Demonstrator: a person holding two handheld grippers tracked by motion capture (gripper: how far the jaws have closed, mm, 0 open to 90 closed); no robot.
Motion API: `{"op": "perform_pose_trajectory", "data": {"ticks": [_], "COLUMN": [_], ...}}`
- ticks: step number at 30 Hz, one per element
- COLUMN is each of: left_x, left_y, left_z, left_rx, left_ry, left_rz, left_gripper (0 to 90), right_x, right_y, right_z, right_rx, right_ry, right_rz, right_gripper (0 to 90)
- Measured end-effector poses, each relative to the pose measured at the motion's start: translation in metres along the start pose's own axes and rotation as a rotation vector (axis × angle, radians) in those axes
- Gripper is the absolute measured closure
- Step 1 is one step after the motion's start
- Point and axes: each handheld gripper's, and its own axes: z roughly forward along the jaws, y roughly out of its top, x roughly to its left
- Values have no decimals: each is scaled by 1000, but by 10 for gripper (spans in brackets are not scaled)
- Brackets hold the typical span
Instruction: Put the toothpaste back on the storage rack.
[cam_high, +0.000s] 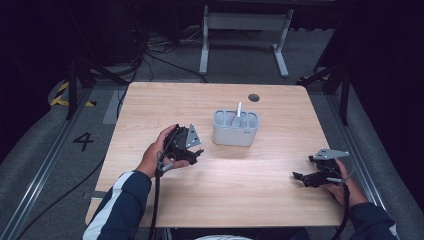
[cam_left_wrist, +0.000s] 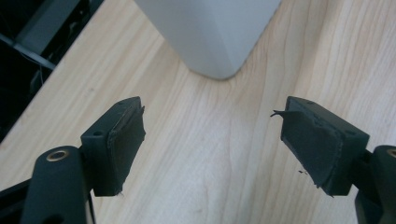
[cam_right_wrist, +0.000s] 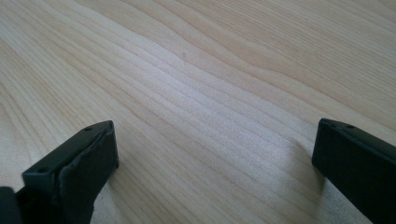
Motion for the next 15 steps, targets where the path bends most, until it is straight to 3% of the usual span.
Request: {"op": "perform_pose_trajectory", "data": {"ticks": [15], "left_x": [-13], "left_y": [-49], "left_z": [-3], "left_rx": [82], "left_ry": [-23], "left_rz": [-55], "left_gripper": [227], "right_x": [0], "right_y": [0], "right_z": [0], "right_rx": [2], "right_ry": [0], "right_rz": [1], "right_gripper": [5]}}
